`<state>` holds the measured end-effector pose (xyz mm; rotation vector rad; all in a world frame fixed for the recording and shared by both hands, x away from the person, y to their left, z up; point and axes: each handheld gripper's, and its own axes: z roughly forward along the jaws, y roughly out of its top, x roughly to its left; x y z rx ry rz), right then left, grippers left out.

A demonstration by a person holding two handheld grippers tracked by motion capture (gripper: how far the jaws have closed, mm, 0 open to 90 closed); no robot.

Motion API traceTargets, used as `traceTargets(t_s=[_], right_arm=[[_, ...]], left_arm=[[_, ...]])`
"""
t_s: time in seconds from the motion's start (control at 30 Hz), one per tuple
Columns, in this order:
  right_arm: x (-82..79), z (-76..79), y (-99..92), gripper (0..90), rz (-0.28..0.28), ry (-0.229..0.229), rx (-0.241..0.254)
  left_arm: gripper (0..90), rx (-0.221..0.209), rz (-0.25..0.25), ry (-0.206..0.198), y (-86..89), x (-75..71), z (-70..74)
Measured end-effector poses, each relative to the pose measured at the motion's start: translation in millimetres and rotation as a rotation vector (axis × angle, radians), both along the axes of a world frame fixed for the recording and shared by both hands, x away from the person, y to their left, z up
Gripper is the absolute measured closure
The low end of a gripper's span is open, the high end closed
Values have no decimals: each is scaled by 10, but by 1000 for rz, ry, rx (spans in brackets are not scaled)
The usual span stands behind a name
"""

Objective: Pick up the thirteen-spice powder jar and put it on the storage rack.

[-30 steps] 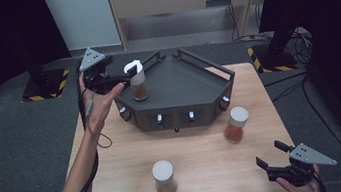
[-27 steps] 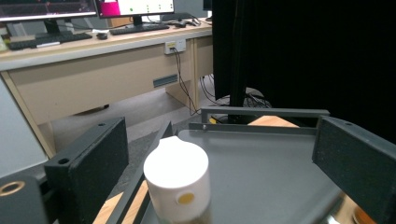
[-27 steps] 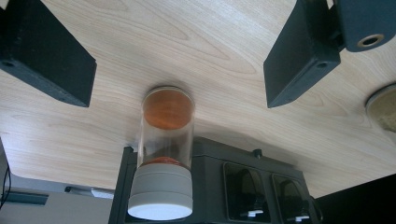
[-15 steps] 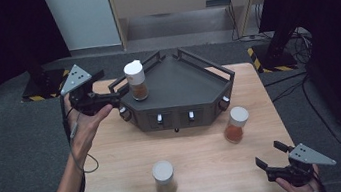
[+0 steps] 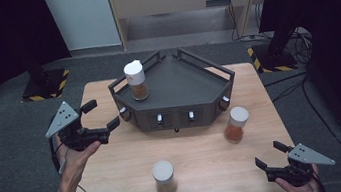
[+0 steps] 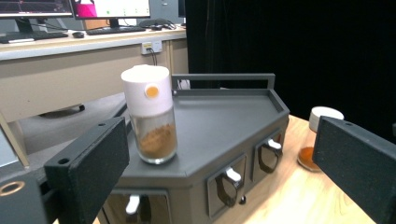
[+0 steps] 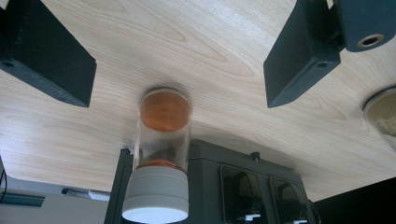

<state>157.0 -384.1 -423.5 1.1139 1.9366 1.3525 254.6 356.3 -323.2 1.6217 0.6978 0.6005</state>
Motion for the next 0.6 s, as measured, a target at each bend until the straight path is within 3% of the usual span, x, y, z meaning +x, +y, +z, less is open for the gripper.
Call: traceTargets(t_s=[0.23, 0.6], right_arm=[[2, 0, 1, 93, -1, 3, 0], [-3, -1, -2, 93, -1, 0, 1]], left_arm=[[25, -33, -17, 22, 84, -111, -248], [24, -47, -36, 47, 142, -316, -707]])
